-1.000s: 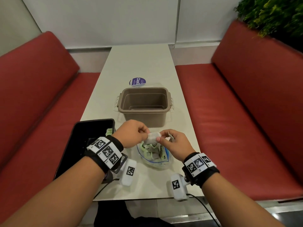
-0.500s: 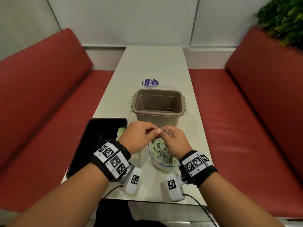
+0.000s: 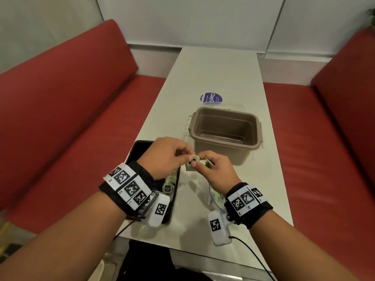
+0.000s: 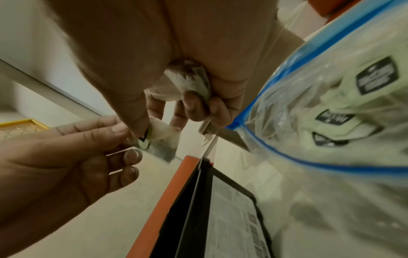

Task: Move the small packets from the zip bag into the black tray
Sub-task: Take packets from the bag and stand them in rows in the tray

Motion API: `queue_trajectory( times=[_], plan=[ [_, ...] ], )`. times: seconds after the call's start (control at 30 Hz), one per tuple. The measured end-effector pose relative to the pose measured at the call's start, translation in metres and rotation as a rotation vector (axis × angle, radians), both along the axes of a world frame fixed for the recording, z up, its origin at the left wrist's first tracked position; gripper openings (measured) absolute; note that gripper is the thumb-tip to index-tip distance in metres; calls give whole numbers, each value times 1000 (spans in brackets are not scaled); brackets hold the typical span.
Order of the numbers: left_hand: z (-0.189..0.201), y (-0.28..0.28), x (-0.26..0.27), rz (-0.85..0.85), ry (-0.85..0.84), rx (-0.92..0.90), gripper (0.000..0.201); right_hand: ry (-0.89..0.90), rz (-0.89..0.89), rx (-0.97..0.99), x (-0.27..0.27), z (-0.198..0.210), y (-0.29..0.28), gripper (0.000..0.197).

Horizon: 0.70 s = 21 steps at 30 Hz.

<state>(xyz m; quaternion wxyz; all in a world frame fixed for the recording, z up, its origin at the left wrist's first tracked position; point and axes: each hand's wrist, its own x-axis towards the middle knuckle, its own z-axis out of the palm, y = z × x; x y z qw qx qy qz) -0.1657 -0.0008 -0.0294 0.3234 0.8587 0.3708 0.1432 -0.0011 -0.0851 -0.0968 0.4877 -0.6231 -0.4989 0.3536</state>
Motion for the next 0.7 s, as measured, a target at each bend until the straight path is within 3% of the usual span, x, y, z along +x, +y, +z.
queue_trajectory(
  times=[0.07,0.23,0.47,0.6,0.7],
  plan=[
    [3,6,-6,-23,71,54,6,-4,29,-4,-7,-2,9,28],
    [14,18,-15,-67,282,157,6,-8,93,-22,-18,-6,26,13],
    [18,39,-27,-94,488,155,5,49,154,-69,-34,-12,43,5],
    [9,45,-32,-110,623,97,6,-23,84,-109,-32,-25,50,9],
    [-8,45,-30,-203,724,-44,4,-124,83,-188,-30,-37,52,15]
  ],
)
